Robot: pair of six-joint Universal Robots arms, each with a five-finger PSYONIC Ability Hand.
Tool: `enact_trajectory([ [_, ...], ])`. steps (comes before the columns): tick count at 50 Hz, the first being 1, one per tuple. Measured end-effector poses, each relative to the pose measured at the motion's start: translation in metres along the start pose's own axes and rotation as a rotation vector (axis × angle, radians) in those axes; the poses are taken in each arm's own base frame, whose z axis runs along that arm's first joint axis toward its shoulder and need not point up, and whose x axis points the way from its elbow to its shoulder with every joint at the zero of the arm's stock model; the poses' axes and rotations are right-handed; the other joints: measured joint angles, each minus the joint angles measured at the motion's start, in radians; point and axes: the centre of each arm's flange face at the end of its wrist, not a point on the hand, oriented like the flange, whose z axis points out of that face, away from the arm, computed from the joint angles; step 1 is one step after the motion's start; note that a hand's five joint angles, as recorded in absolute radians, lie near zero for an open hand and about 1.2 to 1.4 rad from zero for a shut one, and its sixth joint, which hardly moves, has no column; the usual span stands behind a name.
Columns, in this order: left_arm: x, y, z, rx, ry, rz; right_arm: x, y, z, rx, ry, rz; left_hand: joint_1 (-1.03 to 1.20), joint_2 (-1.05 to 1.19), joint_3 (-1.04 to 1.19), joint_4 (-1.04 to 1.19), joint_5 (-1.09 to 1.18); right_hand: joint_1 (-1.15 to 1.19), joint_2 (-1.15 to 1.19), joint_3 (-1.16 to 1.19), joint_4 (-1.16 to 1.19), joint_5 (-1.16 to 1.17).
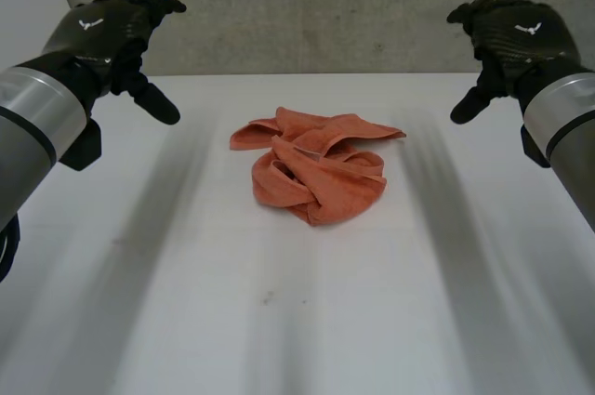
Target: Fold the laundry
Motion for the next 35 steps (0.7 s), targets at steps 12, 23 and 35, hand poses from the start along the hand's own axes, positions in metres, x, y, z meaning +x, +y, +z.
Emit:
enact_trajectory([
  [12, 0.001, 0.039, 0.021, -0.081, 0.012, 0.033, -0.035, 0.069, 0.021, -0.191, -0.162, 0.018, 0.000, 0.000, 0.000, 0.000, 0.000, 0.000, 0.000, 0.000, 0.000, 0.000],
  [23, 0.012, 0.099, 0.038, -0.199, 0.062, 0.139, -0.073, 0.146, 0.053, -0.300, -0.237, 0.093, 0.000, 0.000, 0.000, 0.000, 0.000, 0.049, 0.067, 0.074, 0.051, 0.051],
  [35, 0.012, 0.119, 0.047, -0.205, 0.063, 0.163, -0.106, 0.190, 0.091, -0.248, -0.257, 0.129, 0.000, 0.000, 0.000, 0.000, 0.000, 0.743, 0.939, 0.931, 0.915, 0.870],
])
